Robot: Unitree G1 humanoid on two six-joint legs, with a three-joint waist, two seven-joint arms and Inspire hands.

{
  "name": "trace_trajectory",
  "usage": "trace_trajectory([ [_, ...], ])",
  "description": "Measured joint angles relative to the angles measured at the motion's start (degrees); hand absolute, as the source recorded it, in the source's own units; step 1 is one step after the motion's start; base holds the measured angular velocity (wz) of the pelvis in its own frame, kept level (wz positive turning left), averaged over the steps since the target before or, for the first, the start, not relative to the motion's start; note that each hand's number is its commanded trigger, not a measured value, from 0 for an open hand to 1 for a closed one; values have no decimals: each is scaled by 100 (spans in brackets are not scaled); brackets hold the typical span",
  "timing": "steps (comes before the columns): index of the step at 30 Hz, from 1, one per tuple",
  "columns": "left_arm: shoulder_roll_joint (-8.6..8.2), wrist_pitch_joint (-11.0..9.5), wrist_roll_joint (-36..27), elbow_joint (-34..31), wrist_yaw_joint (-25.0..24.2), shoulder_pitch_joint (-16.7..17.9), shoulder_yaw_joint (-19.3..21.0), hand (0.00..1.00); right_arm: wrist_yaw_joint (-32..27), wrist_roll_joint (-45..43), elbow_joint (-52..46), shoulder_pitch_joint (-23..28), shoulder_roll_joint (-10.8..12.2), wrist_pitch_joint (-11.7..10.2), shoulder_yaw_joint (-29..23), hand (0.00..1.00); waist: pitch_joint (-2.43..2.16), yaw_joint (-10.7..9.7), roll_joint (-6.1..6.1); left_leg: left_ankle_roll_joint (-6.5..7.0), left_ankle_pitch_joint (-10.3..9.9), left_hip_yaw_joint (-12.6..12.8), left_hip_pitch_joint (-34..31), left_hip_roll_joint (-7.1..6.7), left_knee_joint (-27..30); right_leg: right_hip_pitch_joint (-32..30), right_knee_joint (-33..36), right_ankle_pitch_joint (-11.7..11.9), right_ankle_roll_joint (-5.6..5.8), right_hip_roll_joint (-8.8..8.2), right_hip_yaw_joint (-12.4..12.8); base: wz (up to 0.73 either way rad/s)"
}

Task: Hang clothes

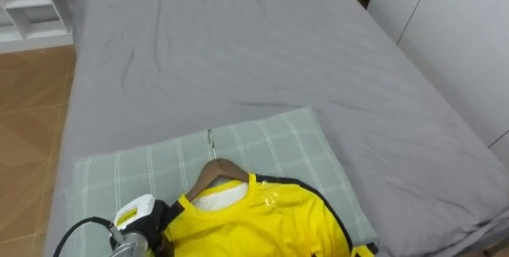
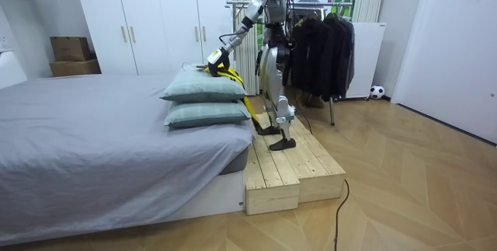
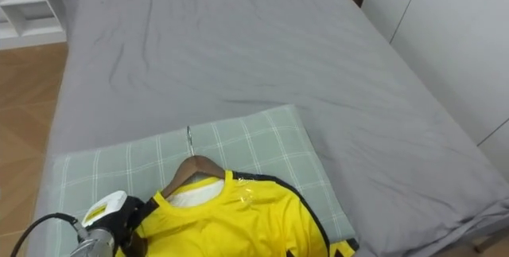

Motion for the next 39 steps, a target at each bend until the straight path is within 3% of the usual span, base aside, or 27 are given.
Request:
trace_trajectory([
  [4, -20, 0, -8, 0, -5, 0, 0, 100, 0, 0, -1, -34, 0, 0, 0, 0, 21, 0, 10, 0, 0, 16, -14, 0, 0, -16, 0, 0, 0, -9, 4, 0],
  [25, -33, 1, -38, -3, 3, -4, 9, 100, 3, 14, -5, -36, 8, -1, -47, 0, 19, 29, 15, 0, 0, 66, -58, 5, -9, -79, 9, 0, 0, 14, 56, -1],
  [31, -32, -1, -263, 2, 87, 6, 8, 100, -19, 13, -11, -31, 21, -9, -47, 0, 20, 31, 14, 0, 0, 66, -24, 5, -10, -49, 14, 1, 0, 13, 58, 0],
  [39, -46, -55, -1128, -38, 170, 142, 157, 100, -261, 208, -35, 136, 38, -102, -110, 0, 6, 89, 45, -6, 9, 54, 174, -9, -113, 160, -110, 8, 9, 18, 75, 0],
])
